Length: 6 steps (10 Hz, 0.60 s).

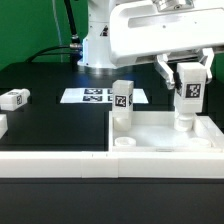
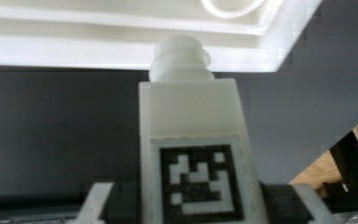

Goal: Assemble square table

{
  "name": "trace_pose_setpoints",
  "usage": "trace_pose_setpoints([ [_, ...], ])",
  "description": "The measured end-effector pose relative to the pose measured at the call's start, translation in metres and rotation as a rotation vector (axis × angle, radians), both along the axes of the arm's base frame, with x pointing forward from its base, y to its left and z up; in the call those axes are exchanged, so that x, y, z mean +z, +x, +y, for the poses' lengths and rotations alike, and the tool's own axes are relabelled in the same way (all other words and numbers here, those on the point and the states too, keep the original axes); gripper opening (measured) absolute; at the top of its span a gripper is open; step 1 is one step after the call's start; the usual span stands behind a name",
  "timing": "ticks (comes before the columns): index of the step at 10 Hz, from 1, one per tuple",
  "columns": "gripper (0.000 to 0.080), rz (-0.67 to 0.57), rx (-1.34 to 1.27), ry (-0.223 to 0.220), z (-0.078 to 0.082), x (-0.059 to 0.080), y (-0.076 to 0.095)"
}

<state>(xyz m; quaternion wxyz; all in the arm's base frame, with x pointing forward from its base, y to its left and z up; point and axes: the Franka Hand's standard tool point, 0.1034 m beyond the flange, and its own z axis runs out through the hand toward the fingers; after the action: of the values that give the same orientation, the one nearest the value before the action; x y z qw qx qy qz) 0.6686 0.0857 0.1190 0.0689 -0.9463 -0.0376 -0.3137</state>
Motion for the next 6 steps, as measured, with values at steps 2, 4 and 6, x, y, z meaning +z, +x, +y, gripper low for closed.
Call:
trace_pose_setpoints([
  [2, 0.0290, 0.001, 0.013, 0.022, 0.023, -0.001, 0.001],
  [4, 0.0290, -0.007, 0.018, 0.039, 0.040, 0.002, 0.006],
  [6, 0.0290, 0.003, 0.017, 0.022, 0.031, -0.007, 0.004],
])
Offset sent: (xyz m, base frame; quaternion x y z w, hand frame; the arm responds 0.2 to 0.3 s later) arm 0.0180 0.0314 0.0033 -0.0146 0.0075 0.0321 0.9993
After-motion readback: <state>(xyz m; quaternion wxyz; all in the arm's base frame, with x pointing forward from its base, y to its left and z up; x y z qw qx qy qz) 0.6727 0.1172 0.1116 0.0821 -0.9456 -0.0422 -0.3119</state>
